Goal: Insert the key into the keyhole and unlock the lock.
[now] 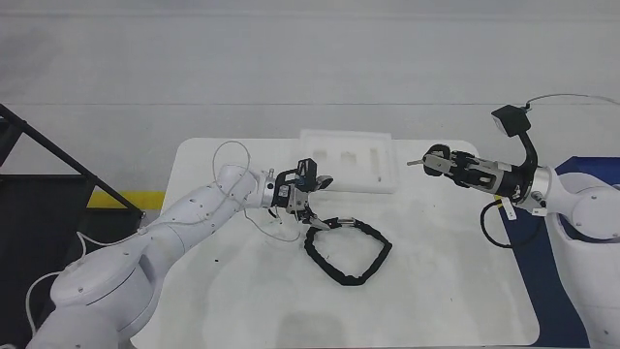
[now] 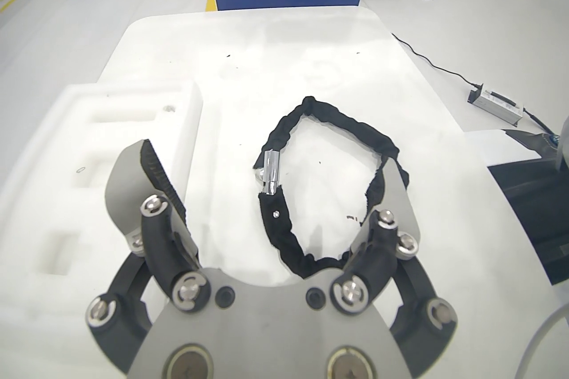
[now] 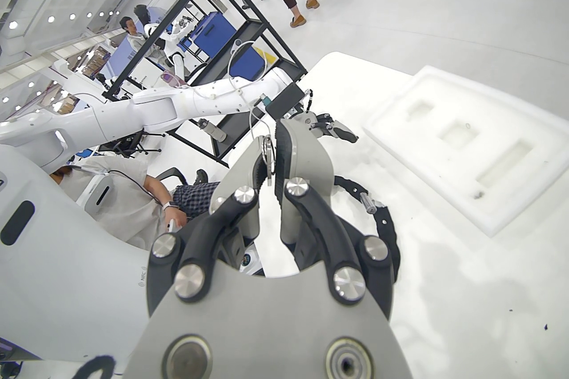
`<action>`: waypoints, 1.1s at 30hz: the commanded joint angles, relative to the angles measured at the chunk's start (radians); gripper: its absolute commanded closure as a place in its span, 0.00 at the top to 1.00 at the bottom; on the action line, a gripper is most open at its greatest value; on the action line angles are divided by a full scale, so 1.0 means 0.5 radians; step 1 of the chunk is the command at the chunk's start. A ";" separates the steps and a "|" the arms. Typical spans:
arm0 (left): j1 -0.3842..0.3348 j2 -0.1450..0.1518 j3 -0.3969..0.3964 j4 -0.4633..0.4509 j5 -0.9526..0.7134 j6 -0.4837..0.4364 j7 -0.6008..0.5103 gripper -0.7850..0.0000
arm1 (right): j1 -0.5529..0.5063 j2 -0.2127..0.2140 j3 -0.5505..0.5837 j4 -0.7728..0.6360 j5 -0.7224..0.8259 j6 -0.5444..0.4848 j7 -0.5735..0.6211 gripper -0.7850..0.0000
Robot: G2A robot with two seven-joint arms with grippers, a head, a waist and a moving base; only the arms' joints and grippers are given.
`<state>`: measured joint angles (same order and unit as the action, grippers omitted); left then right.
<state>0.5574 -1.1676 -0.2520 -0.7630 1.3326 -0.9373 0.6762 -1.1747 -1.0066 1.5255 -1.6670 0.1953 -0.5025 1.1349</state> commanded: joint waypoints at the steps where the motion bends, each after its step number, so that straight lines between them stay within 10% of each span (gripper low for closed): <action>1: -0.004 -0.034 0.009 0.064 0.038 0.021 0.009 1.00 | 0.000 0.000 0.000 0.000 0.000 0.000 0.000 0.00; 23: -0.008 -0.087 0.016 0.169 0.114 0.089 0.062 1.00 | 0.000 0.000 0.000 0.000 0.000 0.000 0.000 0.00; 33: 0.040 -0.141 -0.028 0.016 0.026 0.076 -0.519 1.00 | 0.000 0.000 0.000 0.000 0.000 0.000 0.000 0.00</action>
<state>0.5763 -1.2323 -0.2654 -0.7507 1.3508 -0.9041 0.4540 -1.1747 -1.0066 1.5255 -1.6670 0.1953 -0.5025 1.1349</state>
